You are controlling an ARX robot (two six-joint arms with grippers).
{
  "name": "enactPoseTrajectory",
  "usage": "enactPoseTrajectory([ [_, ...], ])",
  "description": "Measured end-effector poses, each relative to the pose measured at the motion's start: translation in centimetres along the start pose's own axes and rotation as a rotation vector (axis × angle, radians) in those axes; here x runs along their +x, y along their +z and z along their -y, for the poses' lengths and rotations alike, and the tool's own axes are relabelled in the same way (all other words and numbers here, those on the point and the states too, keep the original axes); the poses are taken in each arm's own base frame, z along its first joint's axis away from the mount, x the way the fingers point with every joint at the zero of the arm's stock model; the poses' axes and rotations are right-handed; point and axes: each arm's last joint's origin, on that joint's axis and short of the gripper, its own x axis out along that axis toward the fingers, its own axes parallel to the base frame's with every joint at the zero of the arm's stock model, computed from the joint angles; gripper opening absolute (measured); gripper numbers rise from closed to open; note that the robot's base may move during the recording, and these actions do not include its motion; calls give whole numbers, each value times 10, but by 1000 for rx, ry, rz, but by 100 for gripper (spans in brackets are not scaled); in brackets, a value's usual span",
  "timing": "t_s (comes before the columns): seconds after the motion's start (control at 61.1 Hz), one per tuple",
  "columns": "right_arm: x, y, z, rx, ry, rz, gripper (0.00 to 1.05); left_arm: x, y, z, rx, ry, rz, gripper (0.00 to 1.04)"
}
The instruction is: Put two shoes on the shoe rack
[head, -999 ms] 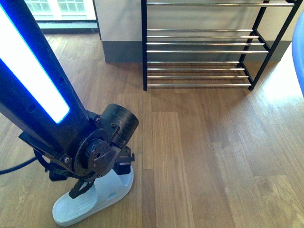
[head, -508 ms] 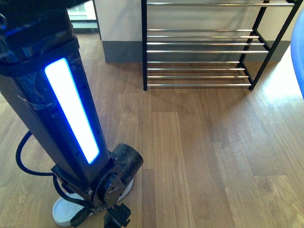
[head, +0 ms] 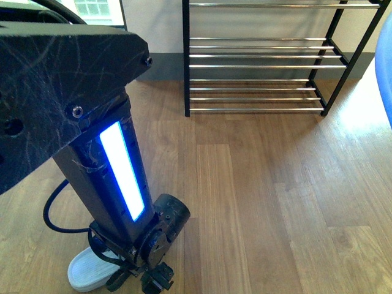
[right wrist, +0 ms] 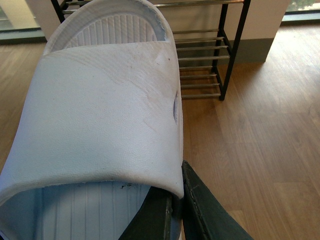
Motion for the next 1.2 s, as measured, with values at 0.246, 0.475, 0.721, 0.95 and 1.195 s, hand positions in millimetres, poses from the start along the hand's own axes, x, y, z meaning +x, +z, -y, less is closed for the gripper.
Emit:
enactPoseTrajectory([
  [0.246, 0, 0, 0, 0, 0, 0, 2, 2, 7, -1, -112, -18, 55, 49],
  [0.475, 0, 0, 0, 0, 0, 0, 2, -7, 13, -7, -274, -63, 111, 18],
  [0.721, 0, 0, 0, 0, 0, 0, 2, -33, 26, -30, -545, -111, 177, 2],
  [0.95, 0, 0, 0, 0, 0, 0, 2, -60, 31, -52, -770, -174, 239, 2],
  [1.195, 0, 0, 0, 0, 0, 0, 2, -107, 33, -70, -870, -233, 331, 2],
])
